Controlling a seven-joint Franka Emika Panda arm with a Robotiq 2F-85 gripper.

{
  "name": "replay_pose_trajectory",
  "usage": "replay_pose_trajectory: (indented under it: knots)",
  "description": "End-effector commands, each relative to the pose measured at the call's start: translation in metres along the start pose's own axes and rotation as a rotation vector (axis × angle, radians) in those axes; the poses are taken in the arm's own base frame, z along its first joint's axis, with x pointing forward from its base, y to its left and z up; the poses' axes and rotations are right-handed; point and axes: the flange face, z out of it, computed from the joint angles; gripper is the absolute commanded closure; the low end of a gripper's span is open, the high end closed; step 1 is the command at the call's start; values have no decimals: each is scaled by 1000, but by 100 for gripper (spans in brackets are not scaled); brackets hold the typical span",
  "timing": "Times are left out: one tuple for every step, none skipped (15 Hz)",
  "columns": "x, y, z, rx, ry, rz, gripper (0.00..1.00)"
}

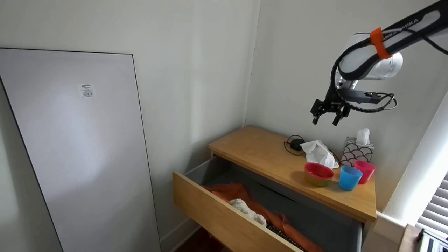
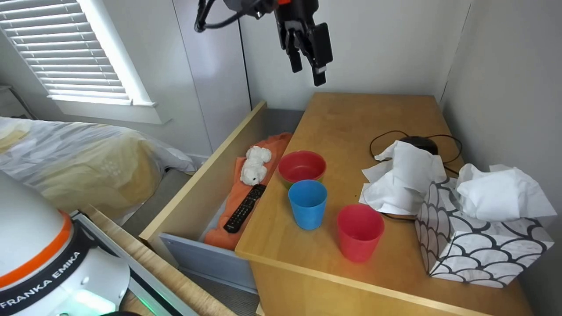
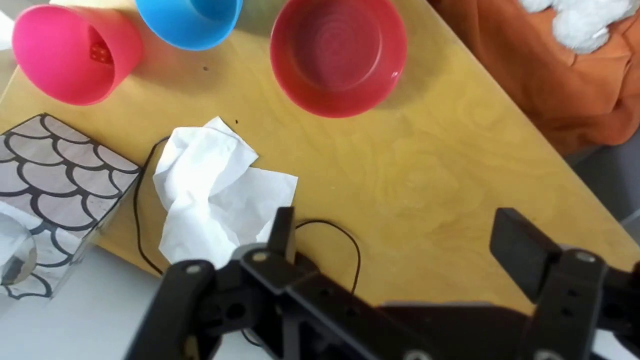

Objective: Put the contents of the pink cup in the pink bowl

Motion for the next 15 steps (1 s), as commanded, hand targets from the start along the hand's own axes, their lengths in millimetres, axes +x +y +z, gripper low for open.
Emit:
replay_pose_trajectory:
  knots:
    - [-7,22,30,-53,27,119,0]
    - [-5,35,32,-63,26,144,0]
    - [-5,43,37,-66,24,168,0]
    - [-3,56,38,-65,2,184,0]
    - [-4,66,42,-66,-18,204,0]
    - [-5,77,46,-70,-24,231,0]
    - [-6,85,49,-72,-29,258,0]
    - [-6,94,54,-76,-32,282,0]
    - [-7,100,58,-79,-36,301,0]
    - [-7,109,64,-81,-39,344,0]
    - [-10,115,69,-80,-50,380,0]
    - [-12,120,74,-74,-66,398,0]
    - [-12,123,77,-70,-73,401,0]
    - [-8,117,67,-83,-66,361,0]
    - [-9,120,71,-82,-75,372,0]
